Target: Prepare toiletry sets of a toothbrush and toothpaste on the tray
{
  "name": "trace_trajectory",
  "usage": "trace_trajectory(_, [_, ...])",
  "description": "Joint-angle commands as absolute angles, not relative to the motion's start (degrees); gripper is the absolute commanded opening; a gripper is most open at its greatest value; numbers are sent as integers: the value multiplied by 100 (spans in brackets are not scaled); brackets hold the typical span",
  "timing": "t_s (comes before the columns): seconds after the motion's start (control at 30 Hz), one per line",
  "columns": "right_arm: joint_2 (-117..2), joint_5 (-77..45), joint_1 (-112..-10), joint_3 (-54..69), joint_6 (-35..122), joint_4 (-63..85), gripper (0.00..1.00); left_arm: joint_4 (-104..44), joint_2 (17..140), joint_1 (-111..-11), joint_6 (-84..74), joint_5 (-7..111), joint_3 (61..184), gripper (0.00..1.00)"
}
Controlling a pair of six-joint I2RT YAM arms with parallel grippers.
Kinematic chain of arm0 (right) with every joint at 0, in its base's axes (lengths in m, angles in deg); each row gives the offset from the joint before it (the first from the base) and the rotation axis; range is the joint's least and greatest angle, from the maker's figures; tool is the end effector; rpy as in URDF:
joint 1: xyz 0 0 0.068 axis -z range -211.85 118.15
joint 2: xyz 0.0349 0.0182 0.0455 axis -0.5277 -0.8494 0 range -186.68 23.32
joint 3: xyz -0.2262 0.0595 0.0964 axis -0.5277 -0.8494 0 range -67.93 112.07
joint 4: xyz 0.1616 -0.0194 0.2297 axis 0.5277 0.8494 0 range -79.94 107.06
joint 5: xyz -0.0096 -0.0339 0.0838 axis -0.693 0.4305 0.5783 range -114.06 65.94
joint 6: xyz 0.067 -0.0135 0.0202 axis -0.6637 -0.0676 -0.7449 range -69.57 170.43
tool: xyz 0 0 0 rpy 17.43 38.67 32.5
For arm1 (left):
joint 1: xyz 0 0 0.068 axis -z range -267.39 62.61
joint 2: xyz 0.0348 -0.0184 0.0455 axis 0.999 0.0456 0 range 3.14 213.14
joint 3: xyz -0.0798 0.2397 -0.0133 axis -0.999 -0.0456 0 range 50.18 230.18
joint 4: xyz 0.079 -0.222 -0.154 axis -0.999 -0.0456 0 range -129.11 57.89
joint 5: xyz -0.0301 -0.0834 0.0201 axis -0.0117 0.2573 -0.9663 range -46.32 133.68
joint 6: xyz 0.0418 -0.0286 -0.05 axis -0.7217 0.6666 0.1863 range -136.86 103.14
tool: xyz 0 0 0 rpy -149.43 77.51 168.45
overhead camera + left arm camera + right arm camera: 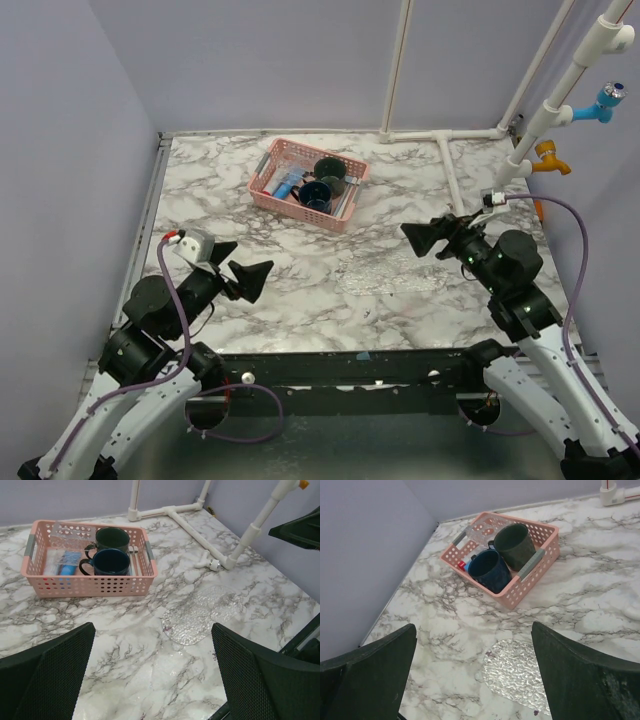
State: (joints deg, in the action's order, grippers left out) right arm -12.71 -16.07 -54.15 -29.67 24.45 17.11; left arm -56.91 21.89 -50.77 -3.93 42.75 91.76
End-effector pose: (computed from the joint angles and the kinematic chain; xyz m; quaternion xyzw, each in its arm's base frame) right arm 0.1991 0.0904 0.3158 -0.0236 0.7356 0.3229 0.5951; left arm 0.1162 -0.0851 0.3459 0.1421 0.7049 -0.2859 0.6334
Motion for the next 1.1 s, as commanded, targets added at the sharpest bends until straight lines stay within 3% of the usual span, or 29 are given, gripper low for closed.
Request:
trace_trajectory(0.0, [-1042,-1617,-5431,-2897,2276,1718,100,-5706,2010,-5065,-381,4015,9081,99])
trace_trajectory(0.53, [-1348,-1104,-5430,-2861,2465,1170,100,-5890,1944,-5121,-370,3789,9140,99])
trace_trajectory(0.77, [-2158,-1254,-5435,-2637,2205,1062,92,-5911,1785,-5162,-306,3638,9122,99])
trace_trajectory(1.07, [-3221,-2741,-6162,-2185,1967,1198,85,-5968,1779,-5179,-262,3559,9136,99])
